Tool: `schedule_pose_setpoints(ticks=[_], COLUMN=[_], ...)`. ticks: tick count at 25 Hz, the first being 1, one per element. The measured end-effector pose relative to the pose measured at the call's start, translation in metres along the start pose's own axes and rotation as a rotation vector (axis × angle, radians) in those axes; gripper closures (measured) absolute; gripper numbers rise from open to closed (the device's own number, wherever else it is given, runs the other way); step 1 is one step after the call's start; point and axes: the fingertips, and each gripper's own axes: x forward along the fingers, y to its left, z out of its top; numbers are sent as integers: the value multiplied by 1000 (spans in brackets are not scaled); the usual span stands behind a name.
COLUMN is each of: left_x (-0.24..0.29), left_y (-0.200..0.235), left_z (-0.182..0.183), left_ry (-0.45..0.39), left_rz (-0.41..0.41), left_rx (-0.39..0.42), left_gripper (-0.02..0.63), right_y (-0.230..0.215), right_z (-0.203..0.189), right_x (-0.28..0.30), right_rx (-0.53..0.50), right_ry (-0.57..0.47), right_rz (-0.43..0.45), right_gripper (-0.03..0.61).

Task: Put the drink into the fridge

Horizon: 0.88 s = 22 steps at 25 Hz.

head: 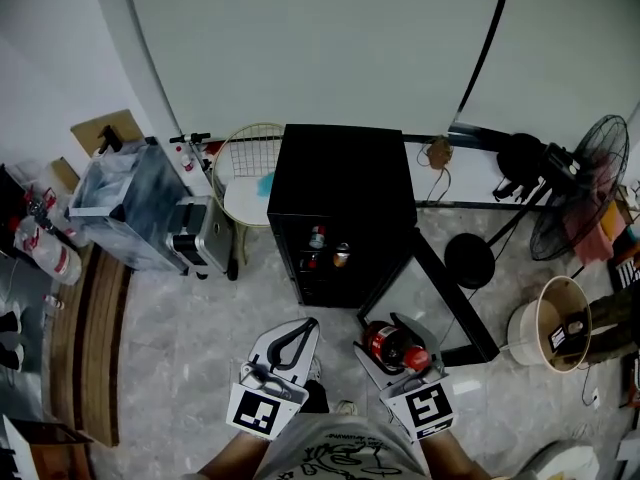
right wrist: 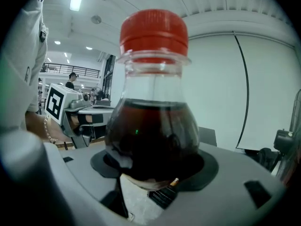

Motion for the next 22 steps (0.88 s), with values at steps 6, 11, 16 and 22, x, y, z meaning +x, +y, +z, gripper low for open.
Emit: schedule_pose_setpoints(ticks=[6,11,16,22], left_x=[26,39,52,63], left_y=[36,63,92,112], left_z=[1,0,1,-1], left_ry=[1,4,2,-1], left_rz=[-21,-42,-51,-59], left_rx=[-5,-9,-12,-7], left_gripper=[592,592,592,592], right_y=[-16,-25,-34,-41], right_z=[12,20,24,30], right_x=[41,70,96,121], right_rx=[8,8,11,18], right_ry=[7,8,32,10], right_rz=[-20,-40,-60,-61], right_gripper=[270,270,270,270])
